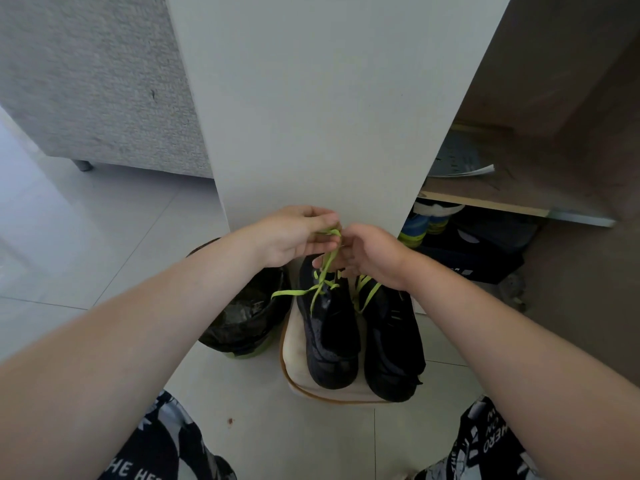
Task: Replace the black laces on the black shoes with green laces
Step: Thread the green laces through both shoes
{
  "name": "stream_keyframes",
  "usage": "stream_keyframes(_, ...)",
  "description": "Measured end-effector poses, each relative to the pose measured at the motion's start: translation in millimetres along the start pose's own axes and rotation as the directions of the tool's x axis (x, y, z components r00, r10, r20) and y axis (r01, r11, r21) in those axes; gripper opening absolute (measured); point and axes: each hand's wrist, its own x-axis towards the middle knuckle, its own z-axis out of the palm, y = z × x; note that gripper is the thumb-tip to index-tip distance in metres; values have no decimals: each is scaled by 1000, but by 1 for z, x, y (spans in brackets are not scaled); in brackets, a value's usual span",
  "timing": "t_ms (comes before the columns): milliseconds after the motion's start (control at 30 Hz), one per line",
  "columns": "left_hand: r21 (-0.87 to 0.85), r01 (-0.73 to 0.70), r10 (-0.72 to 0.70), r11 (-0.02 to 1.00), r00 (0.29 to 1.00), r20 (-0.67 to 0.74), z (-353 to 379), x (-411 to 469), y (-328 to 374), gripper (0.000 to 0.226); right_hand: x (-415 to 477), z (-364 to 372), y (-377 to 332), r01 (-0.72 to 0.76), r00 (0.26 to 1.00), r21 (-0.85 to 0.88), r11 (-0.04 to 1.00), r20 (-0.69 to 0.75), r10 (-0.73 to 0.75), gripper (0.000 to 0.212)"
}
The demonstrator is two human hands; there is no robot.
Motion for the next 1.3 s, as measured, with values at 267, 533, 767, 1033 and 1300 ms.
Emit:
stream_keyframes(267,-109,-3,-10,994,994,-110,0,3,2,18,3,-14,4,66,985,-22,998,-156,-69,19)
stream_keyframes(533,94,22,-2,995,978,-207,1,7,8,4,8,-14,3,111,918,-192,975,-356,-175,21)
stream_keyframes(767,328,-11,133,945,926,-354,-6,12,9,21,8,-14,1,72,836,-322,944,-497,-233,24)
stream_keyframes(1033,100,-129,158,987,907,-390,-15,12,16,23,-6,-12,-4,-83,941,-432,898,-329,-71,19)
stream_keyframes(1300,190,-131,101,973,982,159,-9,-6,20,24,-3,-4,-7,198,933,-309,930,-231,-275,61)
